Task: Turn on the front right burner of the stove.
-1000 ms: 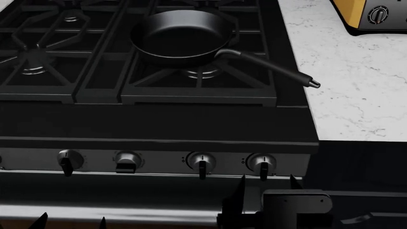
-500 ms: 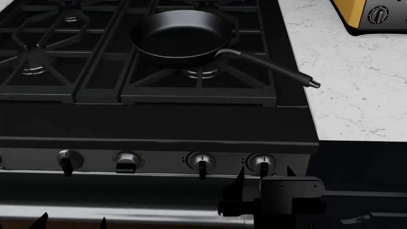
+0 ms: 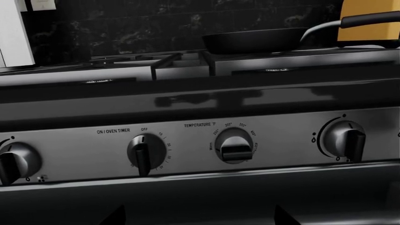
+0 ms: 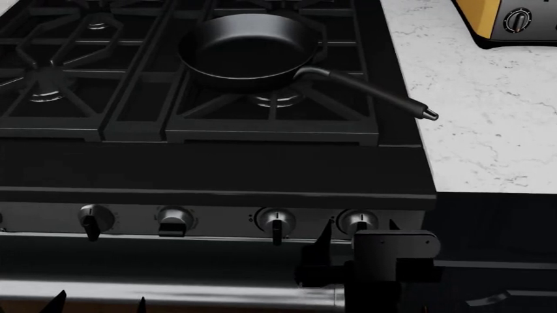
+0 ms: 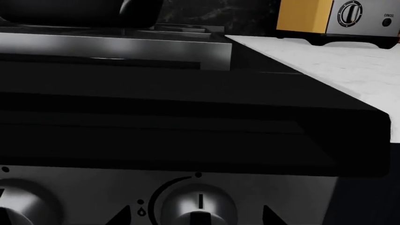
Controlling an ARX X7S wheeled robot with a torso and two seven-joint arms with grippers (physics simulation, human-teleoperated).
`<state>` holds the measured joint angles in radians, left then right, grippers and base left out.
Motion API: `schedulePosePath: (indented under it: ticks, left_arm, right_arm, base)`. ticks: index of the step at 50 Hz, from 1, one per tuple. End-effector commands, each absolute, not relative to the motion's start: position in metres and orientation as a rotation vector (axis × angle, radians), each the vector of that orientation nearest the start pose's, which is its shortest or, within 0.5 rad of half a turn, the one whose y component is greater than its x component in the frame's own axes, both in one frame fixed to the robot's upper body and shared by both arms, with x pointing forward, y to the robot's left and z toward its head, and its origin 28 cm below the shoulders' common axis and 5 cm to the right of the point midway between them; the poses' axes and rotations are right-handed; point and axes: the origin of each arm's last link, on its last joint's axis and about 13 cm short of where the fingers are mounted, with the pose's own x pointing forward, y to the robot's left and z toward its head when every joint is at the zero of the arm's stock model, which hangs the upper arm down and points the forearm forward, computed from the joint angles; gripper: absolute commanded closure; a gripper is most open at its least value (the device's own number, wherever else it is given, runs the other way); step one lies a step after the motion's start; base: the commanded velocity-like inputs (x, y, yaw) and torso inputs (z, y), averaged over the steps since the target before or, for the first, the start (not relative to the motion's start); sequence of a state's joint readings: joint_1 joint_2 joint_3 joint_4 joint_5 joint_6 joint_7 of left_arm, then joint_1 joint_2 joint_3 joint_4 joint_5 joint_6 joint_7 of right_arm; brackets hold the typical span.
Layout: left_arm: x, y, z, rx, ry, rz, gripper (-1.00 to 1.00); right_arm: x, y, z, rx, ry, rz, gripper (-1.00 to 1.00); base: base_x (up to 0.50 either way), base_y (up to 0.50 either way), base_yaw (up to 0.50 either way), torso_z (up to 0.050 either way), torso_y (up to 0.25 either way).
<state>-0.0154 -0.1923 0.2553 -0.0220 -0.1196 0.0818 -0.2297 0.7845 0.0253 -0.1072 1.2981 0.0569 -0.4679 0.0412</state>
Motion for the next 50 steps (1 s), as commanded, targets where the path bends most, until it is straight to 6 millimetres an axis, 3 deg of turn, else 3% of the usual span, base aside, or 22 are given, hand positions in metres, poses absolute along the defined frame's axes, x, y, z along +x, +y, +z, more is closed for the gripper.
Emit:
schedulePosePath:
  ticks: [1,50]
  left_arm:
    - [0.208,0.202,0.011,0.061,-0.043,-0.022,-1.00]
    - [0.210,0.202,0.010,0.066,-0.036,-0.021,-1.00]
  right_arm:
    - [0.347,-0.101,0.009,-0.046,0.066,-0.006,-1.00]
    - [0.354,-0.105,0.016,-0.041,0.096,-0.013,-1.00]
  base:
    - [0.00,0.00,0.00,0.000,0.000]
    - [0.00,0.00,0.00,0.000,0.000]
